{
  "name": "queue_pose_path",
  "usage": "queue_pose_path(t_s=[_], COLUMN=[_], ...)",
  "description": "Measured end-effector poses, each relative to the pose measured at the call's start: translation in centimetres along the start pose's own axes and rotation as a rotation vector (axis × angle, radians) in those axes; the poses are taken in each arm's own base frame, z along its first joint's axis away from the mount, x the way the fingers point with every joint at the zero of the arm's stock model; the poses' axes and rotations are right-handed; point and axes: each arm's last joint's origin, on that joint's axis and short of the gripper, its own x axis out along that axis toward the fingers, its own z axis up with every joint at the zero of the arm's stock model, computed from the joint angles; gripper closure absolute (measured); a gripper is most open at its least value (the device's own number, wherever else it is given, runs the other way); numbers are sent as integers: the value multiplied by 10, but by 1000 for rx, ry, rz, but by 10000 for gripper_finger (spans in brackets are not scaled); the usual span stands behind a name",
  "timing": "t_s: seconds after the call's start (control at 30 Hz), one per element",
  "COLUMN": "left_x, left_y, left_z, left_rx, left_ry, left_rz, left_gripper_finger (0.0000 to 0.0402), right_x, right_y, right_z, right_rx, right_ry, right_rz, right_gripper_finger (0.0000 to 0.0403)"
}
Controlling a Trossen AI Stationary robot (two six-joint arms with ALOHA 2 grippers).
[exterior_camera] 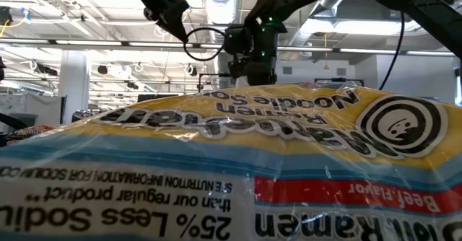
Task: Sort Maruchan noodles
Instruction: Put the red noodle pack into the yellow bin
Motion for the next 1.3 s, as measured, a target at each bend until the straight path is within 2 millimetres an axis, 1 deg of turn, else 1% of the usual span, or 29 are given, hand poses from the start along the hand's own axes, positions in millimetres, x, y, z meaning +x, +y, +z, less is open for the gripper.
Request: queue_pose_path(t_s=[0.17,0.27,0.43,0.6,0.83,1.0,1.1,1.3], left_x=[-3,-9,-22,-35,-51,-57,-59,-62], left_y=[1,5,13,19,18,16,15,12], left_z=[-5,-9,-15,-17,-25,-31,-35,-42], left_rx=[-28,-55,-106,-166,-163,-143,-137,-150], left_ry=[42,68,88,79,112,163,197,281], left_rz=[-6,-7,-8,-59,-146,-219,-283,-384], left_gripper_finger=[401,401,401,401,401,401,401,401], right_x=[-16,-25,-42,-68,-107,-134,-146,-163], right_y=[8,17,37,55,79,97,107,130], right_z=[-5,-11,-18,-25,-40,-52,-59,-71], right_rx=[-13,-29,-44,-62,-76,-79,-80,-92], right_ry=[79,131,163,116,40,-31,-65,-99], right_rz=[21,35,44,44,51,55,61,78], right_gripper_finger=[292,292,292,292,292,292,292,292])
